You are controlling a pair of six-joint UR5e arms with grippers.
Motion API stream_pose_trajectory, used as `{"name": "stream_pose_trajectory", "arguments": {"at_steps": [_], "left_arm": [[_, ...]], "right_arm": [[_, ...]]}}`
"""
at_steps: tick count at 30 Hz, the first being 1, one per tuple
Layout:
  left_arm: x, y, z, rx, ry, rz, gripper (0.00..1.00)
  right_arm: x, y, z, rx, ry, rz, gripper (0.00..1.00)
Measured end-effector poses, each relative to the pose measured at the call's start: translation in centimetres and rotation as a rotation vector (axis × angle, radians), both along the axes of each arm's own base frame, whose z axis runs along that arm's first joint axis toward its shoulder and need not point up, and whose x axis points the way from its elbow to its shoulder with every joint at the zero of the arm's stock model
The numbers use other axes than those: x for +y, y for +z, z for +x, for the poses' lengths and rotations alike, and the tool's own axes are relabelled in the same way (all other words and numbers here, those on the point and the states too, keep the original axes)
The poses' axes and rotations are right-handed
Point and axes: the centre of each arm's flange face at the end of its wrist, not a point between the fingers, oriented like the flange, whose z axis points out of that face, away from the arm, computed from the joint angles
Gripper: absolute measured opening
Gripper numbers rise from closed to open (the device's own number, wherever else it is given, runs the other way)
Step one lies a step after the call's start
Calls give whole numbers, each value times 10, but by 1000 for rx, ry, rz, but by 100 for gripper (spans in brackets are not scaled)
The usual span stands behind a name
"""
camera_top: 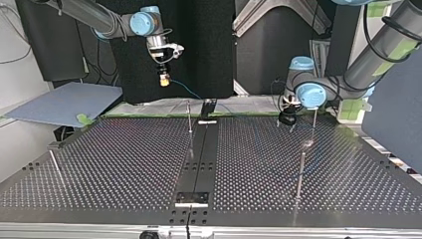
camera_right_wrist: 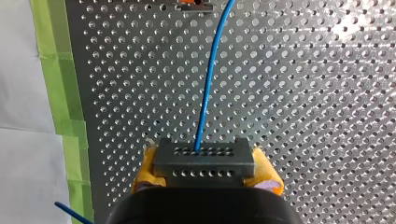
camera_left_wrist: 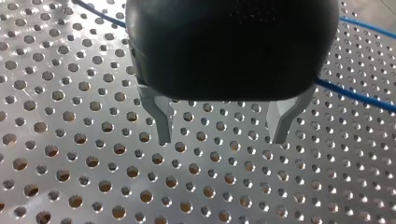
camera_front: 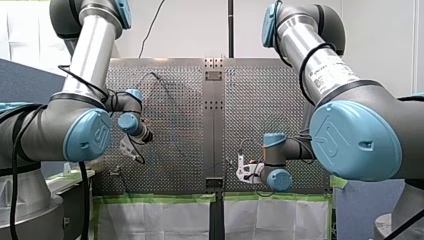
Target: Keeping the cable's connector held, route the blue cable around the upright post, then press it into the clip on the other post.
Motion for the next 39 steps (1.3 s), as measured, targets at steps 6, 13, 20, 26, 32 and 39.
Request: {"name": "stream_pose_trajectory", "arguments": {"at_steps": [6,13,20,26,32,39], "left_arm": [[-3,-5,-6,11,1,3,99],[-6,-14,-17,37,-4,0,99],[-4,-18,-25,86,-2,-1,99],[0,-20,-30,131,1,14,99],[-1,-18,-36,162,-25,48,99],[-2,5,-38,140,-42,59,99]], "right_arm": [[0,0,0,-1,0,-2,0],[0,0,0,-3,2,-4,0],[0,0,1,-3,10,-4,0],[0,0,1,-3,10,-4,0],[0,1,1,-3,11,-4,0],[0,1,1,-3,11,-4,0]]}}
